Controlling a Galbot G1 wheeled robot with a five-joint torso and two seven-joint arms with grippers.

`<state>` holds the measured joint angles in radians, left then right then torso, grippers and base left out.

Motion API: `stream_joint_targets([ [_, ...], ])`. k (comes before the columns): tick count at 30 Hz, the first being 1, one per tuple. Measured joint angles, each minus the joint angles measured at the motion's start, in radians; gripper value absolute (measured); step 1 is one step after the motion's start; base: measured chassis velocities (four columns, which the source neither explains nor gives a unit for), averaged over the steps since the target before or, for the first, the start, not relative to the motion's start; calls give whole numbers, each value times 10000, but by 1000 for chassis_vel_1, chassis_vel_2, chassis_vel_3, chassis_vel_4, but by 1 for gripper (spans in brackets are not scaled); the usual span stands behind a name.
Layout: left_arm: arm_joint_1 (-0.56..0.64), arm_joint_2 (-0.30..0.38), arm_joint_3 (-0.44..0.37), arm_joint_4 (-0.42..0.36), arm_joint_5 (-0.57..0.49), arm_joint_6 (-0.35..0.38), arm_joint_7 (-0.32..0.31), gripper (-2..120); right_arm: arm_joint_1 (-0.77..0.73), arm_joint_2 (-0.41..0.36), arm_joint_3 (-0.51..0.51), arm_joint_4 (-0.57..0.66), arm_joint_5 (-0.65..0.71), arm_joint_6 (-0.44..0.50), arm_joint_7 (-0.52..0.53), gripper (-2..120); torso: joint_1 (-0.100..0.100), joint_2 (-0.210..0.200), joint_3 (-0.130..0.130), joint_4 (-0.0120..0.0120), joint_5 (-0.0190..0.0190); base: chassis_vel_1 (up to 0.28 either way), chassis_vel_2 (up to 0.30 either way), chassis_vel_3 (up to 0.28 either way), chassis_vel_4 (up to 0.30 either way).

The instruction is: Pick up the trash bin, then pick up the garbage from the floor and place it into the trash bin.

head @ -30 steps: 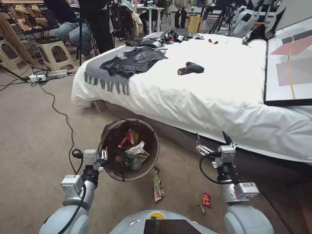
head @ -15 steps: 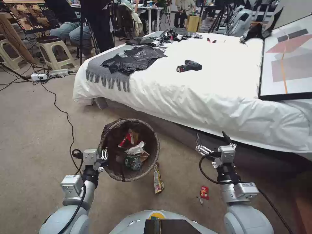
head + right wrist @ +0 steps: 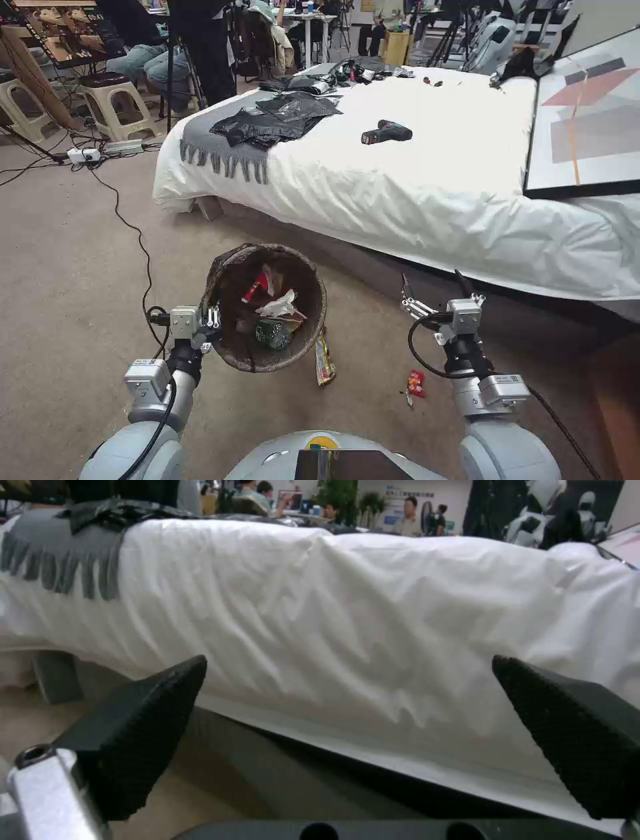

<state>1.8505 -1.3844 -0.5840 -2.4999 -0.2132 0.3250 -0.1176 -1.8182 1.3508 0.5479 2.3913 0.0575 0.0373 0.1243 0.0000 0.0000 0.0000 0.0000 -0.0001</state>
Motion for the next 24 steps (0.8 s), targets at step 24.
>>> stream_joint_targets([
  [24,202,-75,-1368,-1,-537,-13,395,3,59,-68,-2,-201,97,10,-44,100,0,0,0,0,0,30,-31,-33,30],
])
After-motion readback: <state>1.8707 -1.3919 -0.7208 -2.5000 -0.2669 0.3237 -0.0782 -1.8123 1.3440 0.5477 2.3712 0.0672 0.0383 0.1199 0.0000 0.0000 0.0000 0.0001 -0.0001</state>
